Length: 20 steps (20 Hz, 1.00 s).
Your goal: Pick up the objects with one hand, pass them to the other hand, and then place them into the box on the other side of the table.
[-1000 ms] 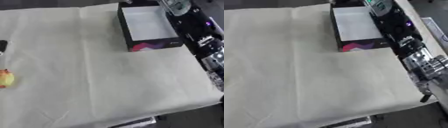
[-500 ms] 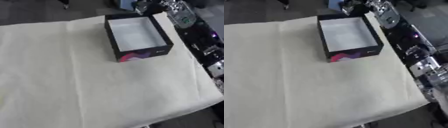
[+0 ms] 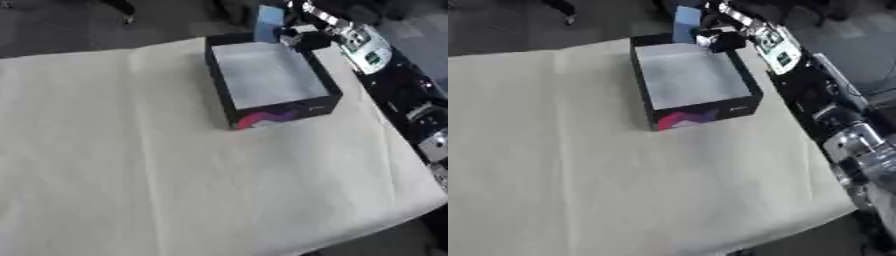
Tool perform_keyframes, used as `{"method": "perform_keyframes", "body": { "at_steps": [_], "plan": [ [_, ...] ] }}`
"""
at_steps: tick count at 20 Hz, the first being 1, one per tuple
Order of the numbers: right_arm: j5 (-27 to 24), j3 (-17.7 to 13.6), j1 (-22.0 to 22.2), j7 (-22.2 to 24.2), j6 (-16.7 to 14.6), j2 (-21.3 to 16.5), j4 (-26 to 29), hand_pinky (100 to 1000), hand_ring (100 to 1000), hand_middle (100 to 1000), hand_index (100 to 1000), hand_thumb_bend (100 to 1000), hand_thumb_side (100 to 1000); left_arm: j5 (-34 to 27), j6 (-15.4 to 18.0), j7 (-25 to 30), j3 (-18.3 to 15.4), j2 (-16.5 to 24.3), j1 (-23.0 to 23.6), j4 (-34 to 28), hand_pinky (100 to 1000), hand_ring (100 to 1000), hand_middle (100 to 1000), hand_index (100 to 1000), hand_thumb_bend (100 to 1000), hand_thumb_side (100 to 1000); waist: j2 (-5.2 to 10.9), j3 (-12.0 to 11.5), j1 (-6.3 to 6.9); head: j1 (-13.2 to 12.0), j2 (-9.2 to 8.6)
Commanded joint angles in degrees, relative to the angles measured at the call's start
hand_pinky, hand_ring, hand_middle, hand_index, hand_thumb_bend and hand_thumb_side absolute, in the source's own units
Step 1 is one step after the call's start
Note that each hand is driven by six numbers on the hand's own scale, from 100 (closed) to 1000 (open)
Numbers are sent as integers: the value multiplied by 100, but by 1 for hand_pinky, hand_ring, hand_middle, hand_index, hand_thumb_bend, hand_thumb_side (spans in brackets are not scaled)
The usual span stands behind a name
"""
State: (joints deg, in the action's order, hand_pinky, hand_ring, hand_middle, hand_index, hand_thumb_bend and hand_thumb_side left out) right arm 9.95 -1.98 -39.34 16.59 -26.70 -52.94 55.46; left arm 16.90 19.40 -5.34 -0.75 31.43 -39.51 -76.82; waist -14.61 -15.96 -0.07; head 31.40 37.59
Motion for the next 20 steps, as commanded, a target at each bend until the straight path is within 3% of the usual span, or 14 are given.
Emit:
{"method": "perform_keyframes", "body": {
  "at_steps": [1, 4, 7, 9, 13, 17, 20],
  "plan": [
    [433, 23, -51, -23, -228, -325, -147, 770, 915, 329, 646, 100, 359, -56, -30, -143, -166, 334, -21, -66, 816, 697, 686, 803, 452, 371, 89, -17, 4, -8, -17],
    [882, 43, -50, 2, -475, -312, -305, 795, 997, 492, 812, 129, 380, -91, -48, -230, -237, 414, 19, -81, 816, 698, 687, 805, 459, 366, 90, -39, -3, -32, 1],
    [1237, 22, -48, 49, -733, -323, -303, 856, 1000, 698, 995, 277, 354, -80, -59, -285, -277, 484, 57, -62, 817, 700, 690, 808, 462, 368, 88, -48, -11, -82, 25],
    [1554, -12, -48, 56, -891, -340, -257, 895, 1000, 800, 1000, 277, 307, -76, -66, -314, -299, 520, 85, -56, 817, 700, 690, 809, 462, 367, 89, -50, -17, -116, 42],
    [2110, -84, -45, -61, -1068, -369, -127, 921, 1000, 856, 1000, 318, 250, -79, -92, -374, -347, 571, 117, -37, 817, 700, 688, 809, 465, 366, 96, -52, -25, -162, 85],
    [2245, -111, -32, -168, -1107, -371, 25, 924, 1000, 864, 1000, 311, 208, -79, -109, -406, -372, 594, 134, -33, 816, 700, 688, 810, 466, 367, 105, -45, -29, -203, 117],
    [2101, -147, -38, -198, -1032, -351, 112, 910, 1000, 834, 1000, 220, 207, -75, -116, -414, -376, 602, 128, -26, 814, 699, 684, 809, 463, 364, 111, -41, -26, -246, 127]
  ]
}}
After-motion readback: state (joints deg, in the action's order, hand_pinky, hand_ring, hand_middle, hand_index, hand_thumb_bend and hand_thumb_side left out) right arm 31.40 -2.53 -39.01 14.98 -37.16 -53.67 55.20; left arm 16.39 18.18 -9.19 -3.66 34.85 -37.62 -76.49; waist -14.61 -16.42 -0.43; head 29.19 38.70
